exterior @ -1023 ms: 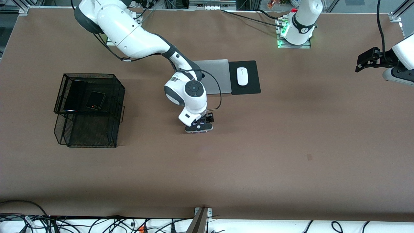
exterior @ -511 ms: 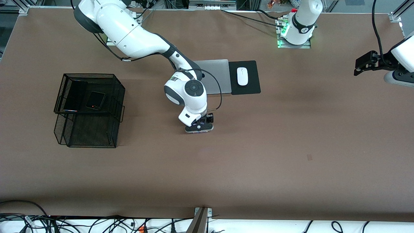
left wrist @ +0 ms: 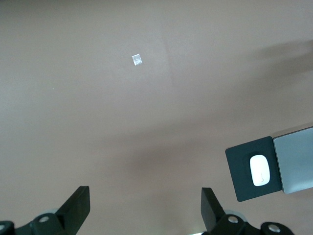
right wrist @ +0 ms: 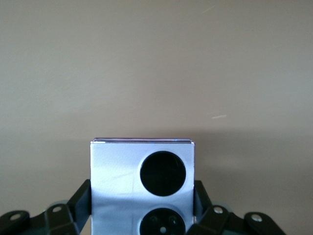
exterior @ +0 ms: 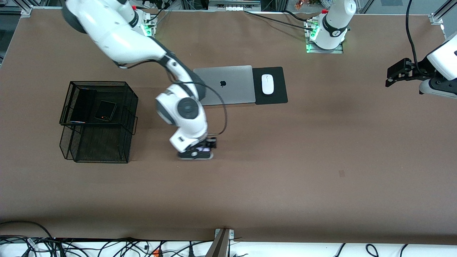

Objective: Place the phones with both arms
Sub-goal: 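Carry the lavender phone with the right gripper over the basket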

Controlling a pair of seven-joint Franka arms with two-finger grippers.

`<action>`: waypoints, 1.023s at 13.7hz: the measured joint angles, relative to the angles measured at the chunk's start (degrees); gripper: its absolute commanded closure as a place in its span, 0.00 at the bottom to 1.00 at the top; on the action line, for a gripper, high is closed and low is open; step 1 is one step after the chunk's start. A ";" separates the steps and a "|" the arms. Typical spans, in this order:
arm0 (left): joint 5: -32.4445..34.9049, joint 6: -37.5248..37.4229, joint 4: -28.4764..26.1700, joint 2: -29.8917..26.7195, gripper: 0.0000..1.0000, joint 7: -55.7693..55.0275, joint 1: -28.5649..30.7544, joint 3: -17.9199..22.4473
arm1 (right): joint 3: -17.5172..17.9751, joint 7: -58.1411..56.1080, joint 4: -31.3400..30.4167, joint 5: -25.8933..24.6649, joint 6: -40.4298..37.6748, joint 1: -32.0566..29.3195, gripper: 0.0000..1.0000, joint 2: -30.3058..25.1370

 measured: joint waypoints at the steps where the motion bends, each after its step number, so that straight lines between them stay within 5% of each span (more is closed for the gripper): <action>1: 0.00 0.01 -0.12 -0.01 0.00 -0.09 0.15 -0.02 | 1.50 -3.85 0.36 0.00 -4.39 -3.24 0.99 -2.27; 6: 0.00 0.15 -0.58 -0.07 0.00 -0.19 0.51 -0.01 | 0.64 -17.38 1.31 1.93 -19.38 -11.36 0.99 -10.53; 14: 0.00 1.48 -1.17 0.14 0.00 -0.45 0.69 0.01 | -24.05 -47.91 -1.96 21.82 -17.28 -13.24 0.99 -14.30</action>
